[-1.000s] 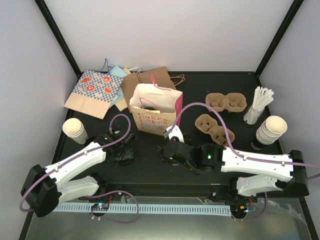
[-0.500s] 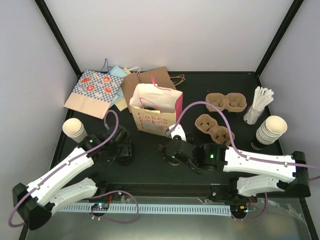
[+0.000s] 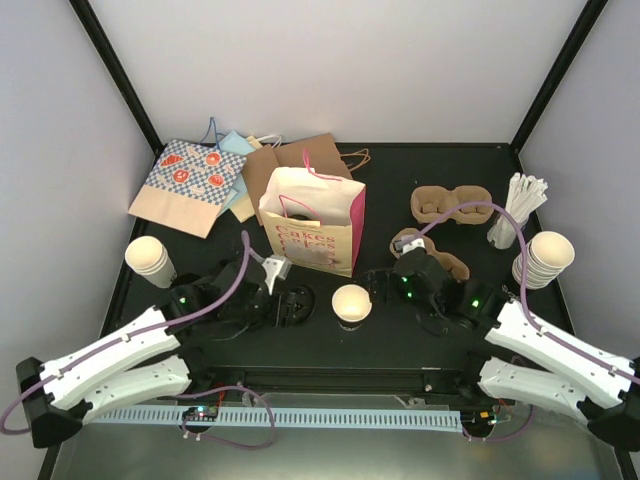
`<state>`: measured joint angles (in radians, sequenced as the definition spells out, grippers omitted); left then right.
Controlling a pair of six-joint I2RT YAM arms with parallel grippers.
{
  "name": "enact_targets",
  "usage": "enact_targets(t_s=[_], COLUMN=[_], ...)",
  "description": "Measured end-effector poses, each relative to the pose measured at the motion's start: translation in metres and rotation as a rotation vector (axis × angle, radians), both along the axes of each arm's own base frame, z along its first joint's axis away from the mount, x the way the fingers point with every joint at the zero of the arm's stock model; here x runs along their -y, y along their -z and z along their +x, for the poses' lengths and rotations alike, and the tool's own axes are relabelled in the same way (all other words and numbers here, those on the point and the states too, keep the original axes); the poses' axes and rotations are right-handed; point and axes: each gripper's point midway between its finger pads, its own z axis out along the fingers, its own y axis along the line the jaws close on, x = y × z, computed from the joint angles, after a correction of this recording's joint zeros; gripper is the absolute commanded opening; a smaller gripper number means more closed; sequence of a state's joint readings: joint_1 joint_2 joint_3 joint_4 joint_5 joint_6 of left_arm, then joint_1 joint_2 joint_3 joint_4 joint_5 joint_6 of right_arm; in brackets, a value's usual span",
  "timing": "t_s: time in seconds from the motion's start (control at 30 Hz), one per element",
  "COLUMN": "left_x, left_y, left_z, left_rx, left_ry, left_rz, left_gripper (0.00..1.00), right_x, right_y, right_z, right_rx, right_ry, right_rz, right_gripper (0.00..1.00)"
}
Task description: Pack the takeout coffee
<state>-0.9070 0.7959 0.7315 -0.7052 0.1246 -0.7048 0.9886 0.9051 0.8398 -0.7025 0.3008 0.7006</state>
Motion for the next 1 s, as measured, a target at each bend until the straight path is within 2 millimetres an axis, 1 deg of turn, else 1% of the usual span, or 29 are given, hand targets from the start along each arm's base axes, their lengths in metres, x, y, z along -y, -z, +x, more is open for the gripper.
enact_targets(t_s=[0.1,0.17,0.23,0.27,0.3,0.33,0.4,0.5,0.6,0.83,0.93,1.0], left_x=[0.019,0.034,0.045,0.050,0.057,0.065,0.079,0.094,0.104,0.121,0.123,0.121], left_y=[-0.001,0.001,0.001,0.000,-0.002,-0.006,-0.014,-0.018,-0.012,0.003,0.011,0.018], left_z=[-0.004,-0.007,-0.008,-0.006,-0.008,-0.006,-0.003,-0.005,-0.006,0.007,0.011,0.013], left_rx=[0.055,0.088,0.121,0.138,0.159,0.186,0.247,0.319,0.354,0.376,0.379,0.376], left_ry=[0.073,0.127,0.168,0.175,0.203,0.218,0.245,0.305,0.355,0.389,0.397,0.402], left_rz=[0.008,0.035,0.063,0.080,0.097,0.115,0.140,0.174,0.220,0.336,0.380,0.415], left_gripper=[0.66,0.66,0.67,0.70,0.73,0.75,0.76,0.76,0.76,0.75,0.76,0.76], right_x=[0.013,0.017,0.019,0.019,0.019,0.019,0.019,0.018,0.018,0.020,0.022,0.023], right_y=[0.014,0.019,0.018,0.016,0.015,0.014,0.013,0.013,0.013,0.015,0.016,0.016], right_z=[0.000,-0.003,-0.005,-0.006,-0.006,-0.007,-0.008,-0.008,-0.009,-0.010,-0.011,-0.012], right_rx=[-0.047,-0.068,-0.073,-0.073,-0.072,-0.071,-0.070,-0.073,-0.076,-0.083,-0.087,-0.086], right_ry=[0.037,0.046,0.048,0.045,0.043,0.041,0.038,0.035,0.032,0.032,0.034,0.035], right_rz=[0.021,0.034,0.050,0.061,0.069,0.074,0.079,0.080,0.081,0.072,0.065,0.065], right_gripper=[1.00,1.00,1.00,1.00,1.00,1.00,1.00,1.00,1.00,1.00,1.00,1.00])
